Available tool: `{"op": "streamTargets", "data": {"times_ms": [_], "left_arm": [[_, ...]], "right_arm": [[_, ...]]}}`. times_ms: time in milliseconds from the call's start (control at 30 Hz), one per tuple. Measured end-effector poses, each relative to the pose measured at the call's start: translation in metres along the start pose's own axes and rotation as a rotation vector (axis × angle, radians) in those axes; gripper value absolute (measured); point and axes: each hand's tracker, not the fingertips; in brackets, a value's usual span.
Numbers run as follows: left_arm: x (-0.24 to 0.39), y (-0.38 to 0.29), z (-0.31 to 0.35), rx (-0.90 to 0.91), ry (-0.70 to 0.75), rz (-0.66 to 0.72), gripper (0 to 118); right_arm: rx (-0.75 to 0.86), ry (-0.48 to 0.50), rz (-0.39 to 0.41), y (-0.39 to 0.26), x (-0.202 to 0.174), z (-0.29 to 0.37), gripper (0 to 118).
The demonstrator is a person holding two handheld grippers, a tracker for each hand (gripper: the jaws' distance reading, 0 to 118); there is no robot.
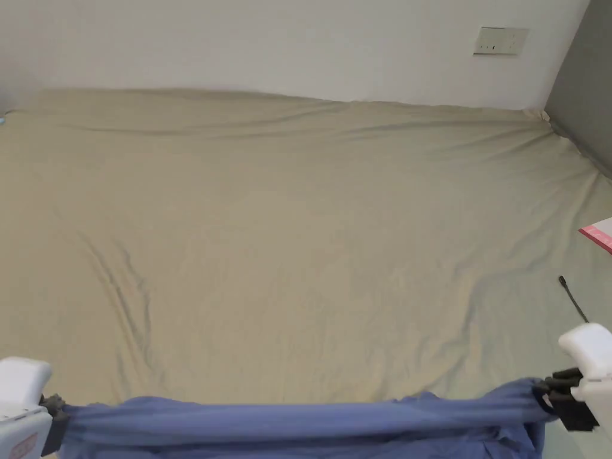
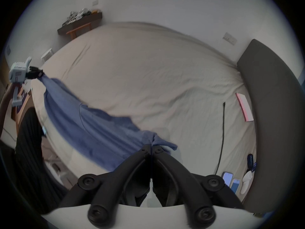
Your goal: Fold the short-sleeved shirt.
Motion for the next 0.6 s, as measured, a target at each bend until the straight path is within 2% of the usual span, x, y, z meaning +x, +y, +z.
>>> {"op": "streamTargets", "data": {"times_ms": [233, 367, 600], "left_arm": [[0.013, -0.033, -0.038, -0.124, -0.018, -0.081, 1], [0.014, -0.043, -0.05, -0.175, -0.035, -0.116, 1], [0.015, -0.044, -0.069, -0.249, -0.065, -0.148, 1]], "right_arm": [[-0.21, 0.071, 0.019, -0.038, -0.027, -0.037, 3], [-0.279, 0.086, 0.02, -0.053, -0.026, -0.066, 3], [-0.394, 0.095, -0.028, -0.062, -0.022, -0.107, 3]]}}
